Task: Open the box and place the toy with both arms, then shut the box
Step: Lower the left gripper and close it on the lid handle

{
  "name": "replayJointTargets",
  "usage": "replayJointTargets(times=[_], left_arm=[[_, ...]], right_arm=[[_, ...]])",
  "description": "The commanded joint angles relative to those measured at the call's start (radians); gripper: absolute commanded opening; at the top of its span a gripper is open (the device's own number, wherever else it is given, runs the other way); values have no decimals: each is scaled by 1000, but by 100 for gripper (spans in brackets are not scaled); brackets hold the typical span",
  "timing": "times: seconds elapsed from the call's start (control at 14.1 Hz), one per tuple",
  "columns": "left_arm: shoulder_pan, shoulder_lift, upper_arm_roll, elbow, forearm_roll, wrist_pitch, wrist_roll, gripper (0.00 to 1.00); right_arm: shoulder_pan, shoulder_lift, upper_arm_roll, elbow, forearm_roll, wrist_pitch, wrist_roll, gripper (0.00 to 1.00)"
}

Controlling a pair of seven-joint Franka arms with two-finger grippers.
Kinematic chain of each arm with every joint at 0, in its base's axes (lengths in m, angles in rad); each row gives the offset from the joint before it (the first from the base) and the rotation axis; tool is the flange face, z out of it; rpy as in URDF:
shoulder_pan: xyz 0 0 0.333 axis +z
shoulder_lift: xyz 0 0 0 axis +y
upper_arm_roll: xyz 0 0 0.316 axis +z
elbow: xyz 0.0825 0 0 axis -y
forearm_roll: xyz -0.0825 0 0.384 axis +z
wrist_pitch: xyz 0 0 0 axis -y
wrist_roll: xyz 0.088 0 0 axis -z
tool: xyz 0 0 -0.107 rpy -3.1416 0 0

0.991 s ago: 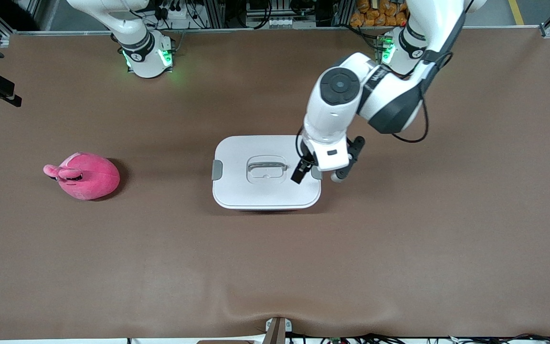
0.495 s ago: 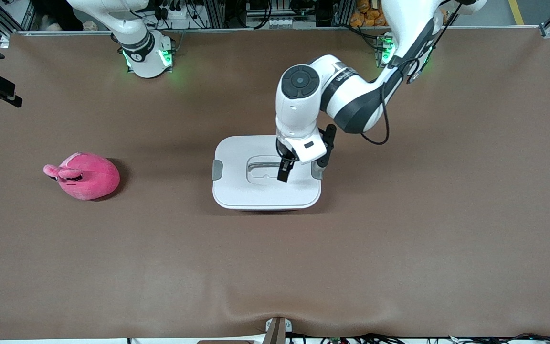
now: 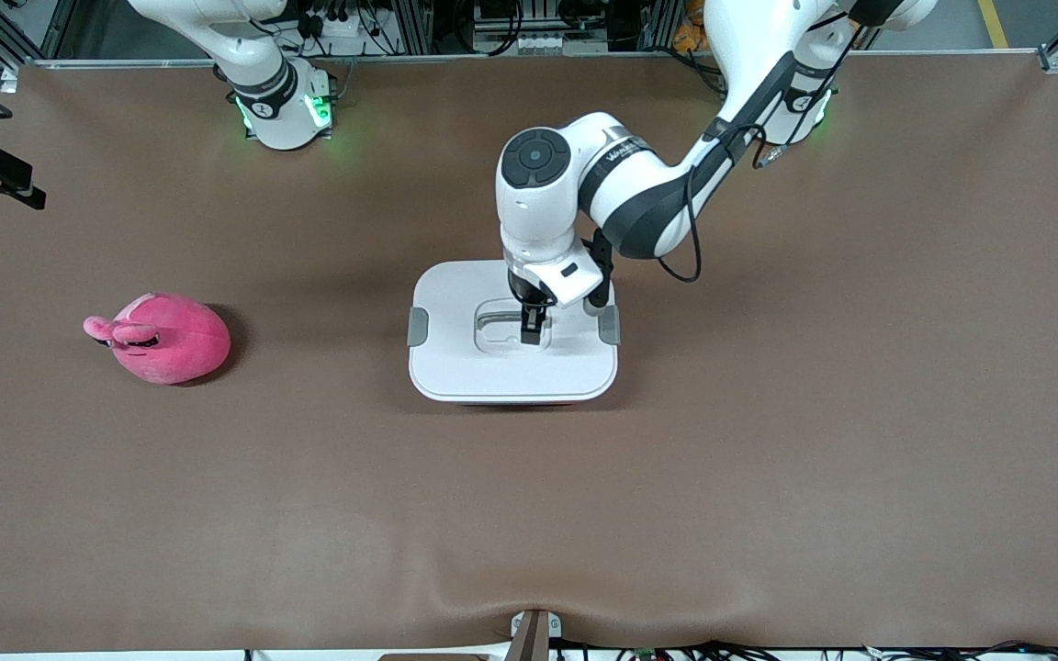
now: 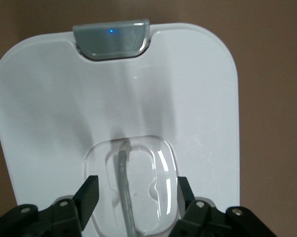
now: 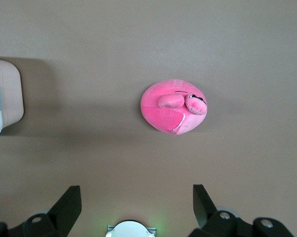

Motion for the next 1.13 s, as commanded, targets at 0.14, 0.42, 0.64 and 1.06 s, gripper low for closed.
replayJointTargets(times=[0.14, 0.42, 0.64, 1.06], left_arm=[[-36, 37, 13, 29, 34, 4, -73, 67], [-49, 41, 11, 29, 38, 7, -109, 60], [-58, 41, 11, 29, 38, 9, -117, 56], [-58, 46, 11, 29, 38, 44, -119, 22]], right_arm=[[-19, 10, 12, 12, 12, -2, 2, 100], [-20, 20, 12, 12, 10, -2, 1, 100], [-19, 20, 12, 12, 12, -2, 2, 100], [-20, 31, 12, 12, 12, -4, 1, 100]])
